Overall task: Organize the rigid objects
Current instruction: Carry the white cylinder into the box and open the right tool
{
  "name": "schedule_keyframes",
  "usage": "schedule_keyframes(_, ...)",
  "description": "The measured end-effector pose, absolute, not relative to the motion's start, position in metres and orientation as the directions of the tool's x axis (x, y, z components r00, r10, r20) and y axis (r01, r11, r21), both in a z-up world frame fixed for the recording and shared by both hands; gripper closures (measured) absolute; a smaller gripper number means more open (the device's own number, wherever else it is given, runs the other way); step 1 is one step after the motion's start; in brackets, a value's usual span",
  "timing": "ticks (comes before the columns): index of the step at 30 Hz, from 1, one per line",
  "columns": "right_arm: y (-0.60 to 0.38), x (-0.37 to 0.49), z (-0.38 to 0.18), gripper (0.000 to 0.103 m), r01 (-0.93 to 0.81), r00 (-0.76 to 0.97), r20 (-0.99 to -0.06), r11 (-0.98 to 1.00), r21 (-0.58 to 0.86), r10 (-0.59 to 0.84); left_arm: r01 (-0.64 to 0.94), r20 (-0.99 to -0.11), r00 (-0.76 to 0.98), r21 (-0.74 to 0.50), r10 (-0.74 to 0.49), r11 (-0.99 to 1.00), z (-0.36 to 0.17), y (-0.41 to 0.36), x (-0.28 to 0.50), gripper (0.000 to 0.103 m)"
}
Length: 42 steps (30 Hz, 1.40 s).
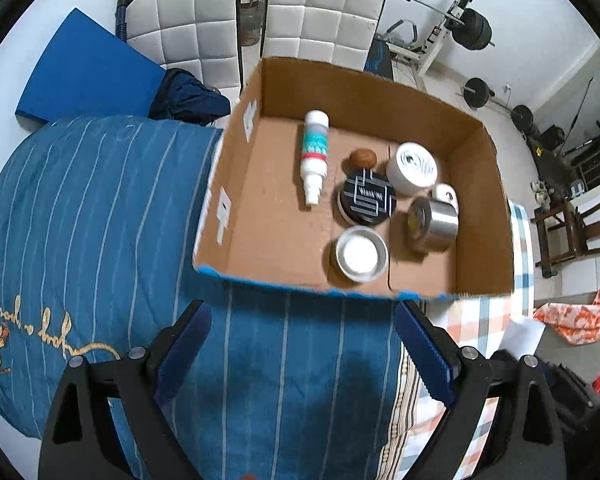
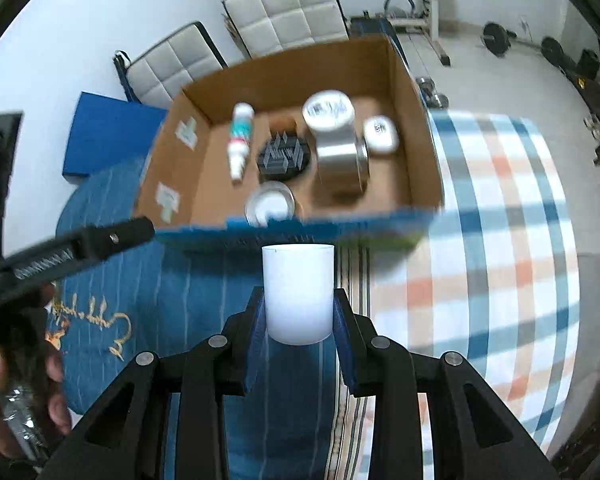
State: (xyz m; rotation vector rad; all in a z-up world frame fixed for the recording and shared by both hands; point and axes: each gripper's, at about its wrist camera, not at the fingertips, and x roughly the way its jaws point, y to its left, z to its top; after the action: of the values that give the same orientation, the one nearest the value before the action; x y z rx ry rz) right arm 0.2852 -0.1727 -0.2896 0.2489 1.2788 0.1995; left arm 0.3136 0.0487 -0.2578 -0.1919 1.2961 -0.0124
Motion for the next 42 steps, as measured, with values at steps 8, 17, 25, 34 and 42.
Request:
schedule_keyframes(8,-0.137,0.35,-0.299,0.069,-0.04,0.251,-0.9,0.933,0.357,0.355,-0.084,-0.965,0.25,-0.109,-0.085,0.99,-0.278,0.068,0.353,0.009)
schedule_keyframes(17,-0.084,0.391,-0.344,0.069,-0.048,0.164,-0.902,0.917,0.396,0.399,-0.06,-0.975,0.212,-0.081,-0.067,0.995,-0.302,0.085,0.379,0.009)
schedule_keyframes(25,-0.057,0.409,-0.369,0.069,-0.069,0.12,-0.916,0.924,0.376,0.382,-0.056,-0.979,0.191,-0.089,-0.076,0.994,-0.317,0.092,0.387,0.009)
schedule_keyframes(34,-0.04,0.42,-0.386,0.068,-0.085,0.077,-0.922,0.924,0.373,0.379,-0.058,-0.982,0.167,-0.098,-0.087,0.994,-0.327,0.094,0.39,0.009)
schedule_keyframes(42,-0.048,0.419,-0.387,0.056,-0.065,0.062,-0.94,0.942,0.331,0.335,-0.063,-0.978,0.191,-0.1,-0.086,0.993,-0.314,0.093,0.386,0.009)
